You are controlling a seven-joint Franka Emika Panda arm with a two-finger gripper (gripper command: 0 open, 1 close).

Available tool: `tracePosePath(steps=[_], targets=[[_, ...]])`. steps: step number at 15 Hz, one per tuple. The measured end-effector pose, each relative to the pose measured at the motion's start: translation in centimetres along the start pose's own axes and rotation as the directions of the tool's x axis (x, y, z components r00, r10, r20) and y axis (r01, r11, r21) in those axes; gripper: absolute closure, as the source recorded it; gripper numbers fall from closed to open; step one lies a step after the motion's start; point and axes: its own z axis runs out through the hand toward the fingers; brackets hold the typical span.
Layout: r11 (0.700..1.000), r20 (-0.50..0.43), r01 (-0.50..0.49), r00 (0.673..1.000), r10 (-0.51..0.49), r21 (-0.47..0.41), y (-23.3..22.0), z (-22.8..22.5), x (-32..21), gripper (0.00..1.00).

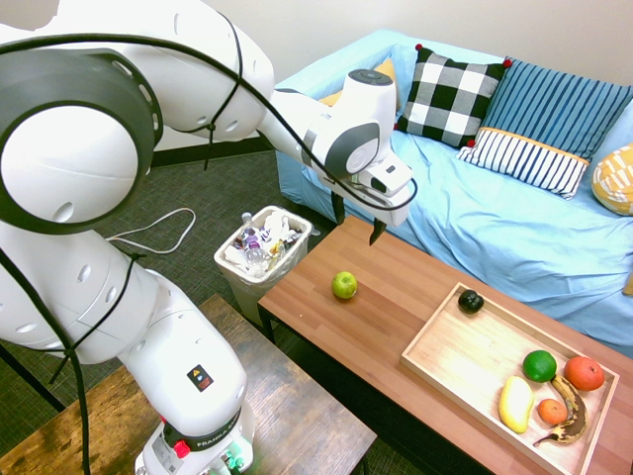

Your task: Put the apple in the tray

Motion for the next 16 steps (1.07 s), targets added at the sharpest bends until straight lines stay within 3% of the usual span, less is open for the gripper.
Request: tracePosePath(steps=[6,16], targets=[[0.999,0.018,0.012,1.000,-0.012,-0.029,-2.4,1.9,-0.6,0.00],[0.995,0.107,-0.039,0.993,0.050,-0.097,-7.3,15.2,0.9,0.00]])
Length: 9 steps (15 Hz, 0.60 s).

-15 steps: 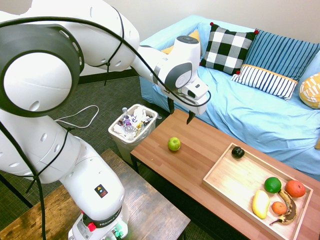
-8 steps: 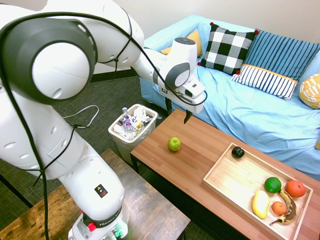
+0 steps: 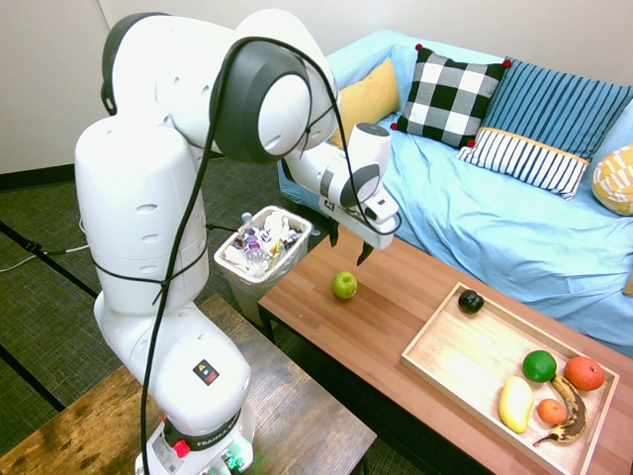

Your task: Put the apple in the tray

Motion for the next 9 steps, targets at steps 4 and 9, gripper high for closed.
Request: tracePosePath(steps=[4,9], targets=[[0.999,0.019,-0.019,1.000,0.019,-0.041,-0.6,4.4,1.1,0.00],[0.996,0.049,-0.028,0.998,0.032,-0.079,-1.6,8.9,1.4,0.00]])
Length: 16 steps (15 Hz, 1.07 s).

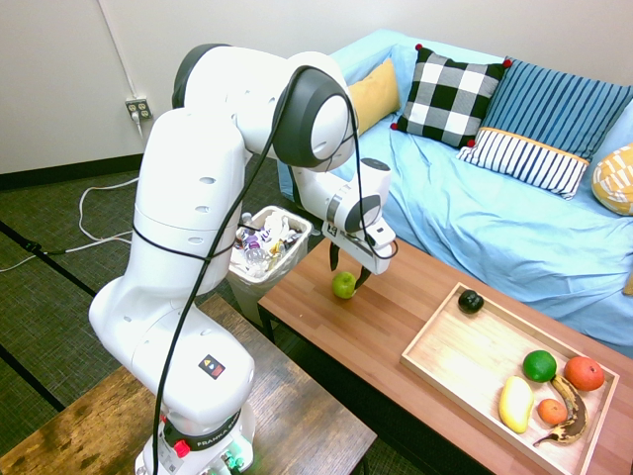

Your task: Put the apple in the tray

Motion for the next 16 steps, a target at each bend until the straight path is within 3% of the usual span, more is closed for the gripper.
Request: tracePosePath(steps=[5,6,16], targets=[[0.999,0.034,-0.017,0.999,0.018,-0.028,-0.4,2.9,0.2,0.00],[0.999,0.041,-0.018,0.999,0.019,-0.033,-0.4,3.4,0.3,1.00],[1.000,0.066,-0.020,0.998,0.020,-0.010,-0.8,3.6,0.5,1.00]])
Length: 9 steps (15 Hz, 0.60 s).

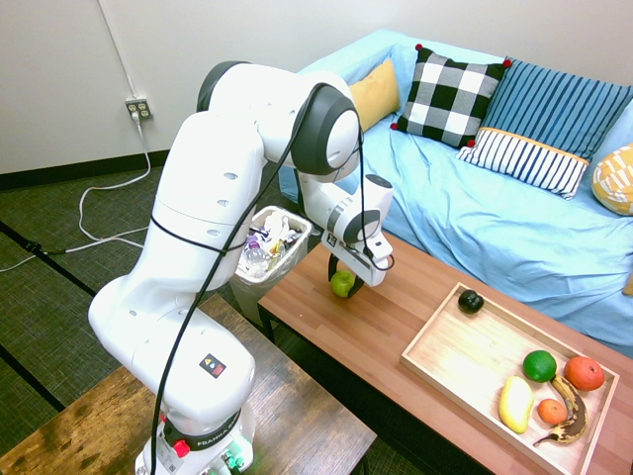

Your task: Put the apple in the tray

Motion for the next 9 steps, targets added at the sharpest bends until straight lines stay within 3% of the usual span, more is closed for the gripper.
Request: tracePosePath(steps=[4,9], targets=[[0.998,-0.029,-0.035,0.999,0.036,0.051,0.8,-5.9,1.8,1.00],[0.973,-0.057,-0.185,0.979,0.194,0.135,8.8,-14.0,10.0,1.00]])
